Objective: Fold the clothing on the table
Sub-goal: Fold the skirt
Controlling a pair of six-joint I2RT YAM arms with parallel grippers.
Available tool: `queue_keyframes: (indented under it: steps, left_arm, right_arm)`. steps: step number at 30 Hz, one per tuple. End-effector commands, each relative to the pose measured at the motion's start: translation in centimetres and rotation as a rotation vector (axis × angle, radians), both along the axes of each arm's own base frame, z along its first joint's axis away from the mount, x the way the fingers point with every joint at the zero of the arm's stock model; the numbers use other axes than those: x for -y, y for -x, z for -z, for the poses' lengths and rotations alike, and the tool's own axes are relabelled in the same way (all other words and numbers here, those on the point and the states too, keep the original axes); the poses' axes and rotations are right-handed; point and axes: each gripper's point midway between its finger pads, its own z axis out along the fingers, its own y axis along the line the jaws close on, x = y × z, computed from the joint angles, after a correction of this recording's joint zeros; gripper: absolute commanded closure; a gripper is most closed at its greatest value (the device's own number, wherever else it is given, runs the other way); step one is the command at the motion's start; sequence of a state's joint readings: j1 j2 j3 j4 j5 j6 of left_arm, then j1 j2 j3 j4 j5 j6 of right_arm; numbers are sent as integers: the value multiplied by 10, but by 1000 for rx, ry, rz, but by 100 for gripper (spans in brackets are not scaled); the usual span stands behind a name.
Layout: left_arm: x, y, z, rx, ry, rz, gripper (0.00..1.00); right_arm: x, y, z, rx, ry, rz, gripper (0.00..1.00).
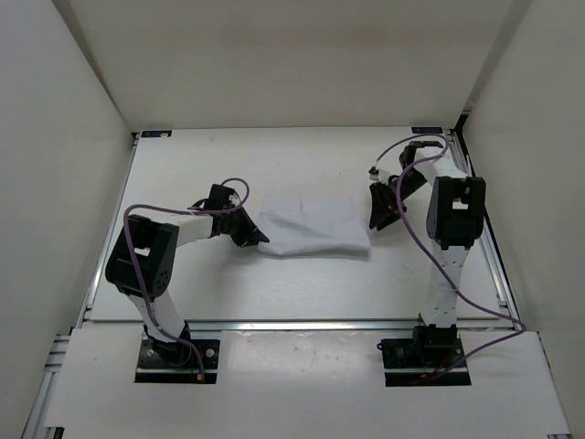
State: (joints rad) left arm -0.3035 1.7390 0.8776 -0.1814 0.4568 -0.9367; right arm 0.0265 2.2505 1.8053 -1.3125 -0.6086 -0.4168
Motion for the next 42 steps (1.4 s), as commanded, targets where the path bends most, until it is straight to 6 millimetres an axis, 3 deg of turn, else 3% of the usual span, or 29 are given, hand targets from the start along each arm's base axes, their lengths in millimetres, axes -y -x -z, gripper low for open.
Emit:
queue_keyframes:
  steps: [1,2,3,4,6,7,9,11,13,15,16,17,18,20,21,24,28,31,34,39,42]
  left_arm:
    - [-2,-6,-17,64,-3,22,87]
    - [-4,-8,-19,66,-4,15,78]
    - [-3,-8,-21,73,-6,27,63]
    - [-3,-8,-23,70,0,28,59]
    - [-3,-6,-25,79,-15,54,48]
    - [-5,-8,-31,94,-27,56,40]
    - [-4,-8,-40,122,-67,75,34]
    - [-7,-14,-58,185,-115,77,29]
    - [-10,-24,-90,320,-149,56,1]
    - [-10,-31,-108,415,-145,39,2]
    - [-14,-38,-114,441,-135,12,1]
    - [-18,-43,-109,430,-131,4,2]
    - [-22,-49,-104,407,-137,1,1]
    - [-26,-55,-93,376,-156,17,1]
    - [-30,-63,-89,380,-188,19,1]
    - [-36,-79,-73,357,-235,31,1]
    - [-41,-114,-70,369,-277,37,2]
    - [-33,-130,-56,346,-282,66,1]
    - [-30,-140,-48,332,-297,92,1]
    - [-17,-137,-30,310,-284,134,1]
    - [-7,-138,-30,315,-246,126,1]
  right_arm:
    - [12,2,-25,88,-4,-37,40]
    - [16,-8,-36,145,-31,7,23]
    - [17,-19,-46,212,-55,46,20]
    - [23,-26,-51,250,-63,73,23]
    - [31,-47,-77,417,-62,142,40]
    - [31,-52,-77,460,-75,153,52]
    - [24,-55,-95,570,-94,118,97]
    - [6,-50,-99,593,-145,49,99]
    - [-23,-38,-95,512,-283,-18,100]
    - [-38,-39,-81,393,-329,5,100]
    - [-41,-46,-93,372,-372,23,100]
    - [-44,-54,-81,274,-402,56,75]
    - [-44,-59,-59,231,-388,63,43]
    - [-48,-65,-38,300,-287,-26,18]
    - [-50,-73,-29,315,-244,-55,13]
    - [-60,-89,-23,299,-227,-55,13]
    - [-63,-90,-2,303,-145,-67,15]
    - [-65,-83,11,283,-100,-77,15]
    - [-62,-80,19,267,-70,-74,17]
    - [-60,-81,25,271,-49,-74,22]
    - [-60,-81,27,264,-50,-70,27]
